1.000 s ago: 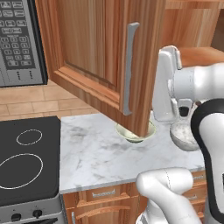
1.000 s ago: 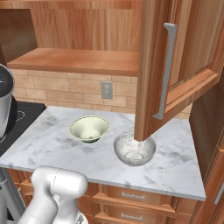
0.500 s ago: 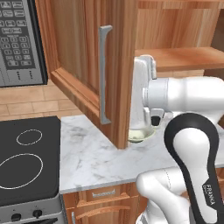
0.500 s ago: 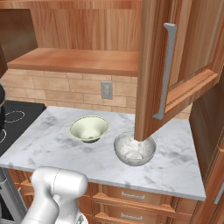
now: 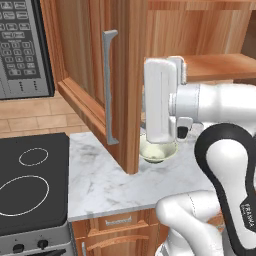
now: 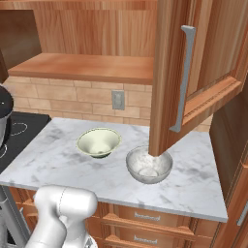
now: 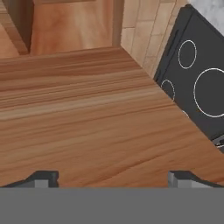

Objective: Open the cabinet. Pick the bowls from the counter and place them in the cabinet. Then close the cabinet.

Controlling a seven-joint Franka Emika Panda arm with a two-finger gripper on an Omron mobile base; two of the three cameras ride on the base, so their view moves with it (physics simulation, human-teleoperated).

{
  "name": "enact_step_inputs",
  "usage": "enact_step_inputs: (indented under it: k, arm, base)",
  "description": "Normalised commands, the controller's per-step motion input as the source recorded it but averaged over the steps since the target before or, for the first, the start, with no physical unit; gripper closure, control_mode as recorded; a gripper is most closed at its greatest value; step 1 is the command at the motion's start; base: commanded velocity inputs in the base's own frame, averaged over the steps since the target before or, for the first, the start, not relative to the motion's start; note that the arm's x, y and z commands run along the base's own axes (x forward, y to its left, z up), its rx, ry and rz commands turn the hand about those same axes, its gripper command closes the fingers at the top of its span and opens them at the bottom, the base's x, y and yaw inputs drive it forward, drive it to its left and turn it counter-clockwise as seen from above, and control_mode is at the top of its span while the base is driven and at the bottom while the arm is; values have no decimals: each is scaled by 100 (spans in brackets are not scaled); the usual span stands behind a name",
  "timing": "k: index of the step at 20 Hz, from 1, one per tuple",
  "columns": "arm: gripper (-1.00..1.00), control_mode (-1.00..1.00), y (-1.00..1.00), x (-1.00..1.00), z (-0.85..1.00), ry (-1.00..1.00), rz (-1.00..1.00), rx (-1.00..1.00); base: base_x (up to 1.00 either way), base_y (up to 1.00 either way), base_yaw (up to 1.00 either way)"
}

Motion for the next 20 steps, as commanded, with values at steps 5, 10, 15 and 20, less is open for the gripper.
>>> enact_step_inputs:
  k: [5,10,15,20]
  arm:
    - [-100,-100,-100,-1,-5,26,-13,0]
    - [-100,-100,-83,19,-16,28,-7,-17]
    - [-100,-100,-72,0,-5,-19,0,-32]
    - [-100,-100,-74,-5,-22,-13,-6,-22]
  base:
    - [0,0,0]
    - [0,0,0]
    - [0,0,0]
    - [0,0,0]
